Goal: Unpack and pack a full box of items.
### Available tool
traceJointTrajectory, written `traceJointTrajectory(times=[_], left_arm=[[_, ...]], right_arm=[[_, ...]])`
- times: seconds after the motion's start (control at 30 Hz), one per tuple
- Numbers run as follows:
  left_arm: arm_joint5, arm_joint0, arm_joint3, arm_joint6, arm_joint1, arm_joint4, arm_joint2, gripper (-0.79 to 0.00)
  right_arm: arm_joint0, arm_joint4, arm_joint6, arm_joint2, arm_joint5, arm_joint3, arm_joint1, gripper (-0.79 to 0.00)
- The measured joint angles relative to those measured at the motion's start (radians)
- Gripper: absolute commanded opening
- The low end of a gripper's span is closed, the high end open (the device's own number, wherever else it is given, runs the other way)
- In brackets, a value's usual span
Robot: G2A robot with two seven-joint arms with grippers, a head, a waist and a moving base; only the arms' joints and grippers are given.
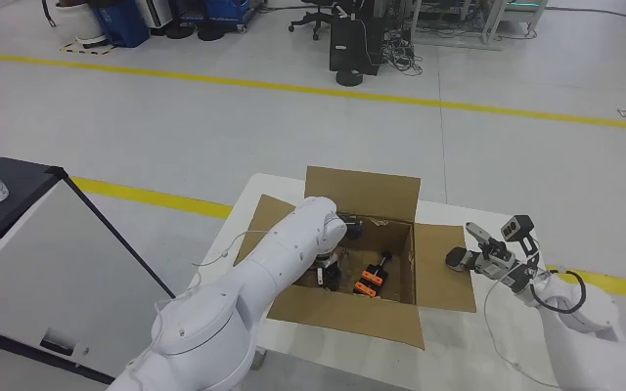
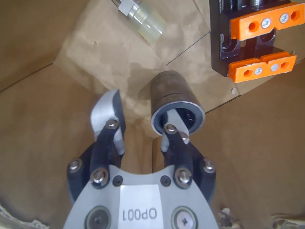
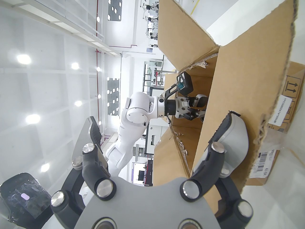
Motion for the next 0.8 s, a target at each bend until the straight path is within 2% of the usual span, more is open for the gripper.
traceJointTrajectory(times=[0.27,0.5,0.67,0.8], left_arm=[[-0.017,-0.007,0.01,-0.022,-0.007,-0.008,-0.015,-0.785],[-0.015,-0.038,-0.001,-0.053,-0.004,-0.067,-0.058,-0.785],[0.011,-0.079,-0.037,-0.114,0.01,-0.126,-0.106,-0.785],[0.075,-0.115,-0.096,-0.161,0.036,-0.165,-0.154,-0.785]], right_arm=[[0.0,0.0,0.0,0.0,0.0,0.0,0.0,0.0],[0.0,0.0,0.0,0.0,0.0,0.0,0.0,0.0],[0.0,0.0,0.0,0.0,0.0,0.0,0.0,0.0],[0.0,0.0,0.0,0.0,0.0,0.0,0.0,0.0]])
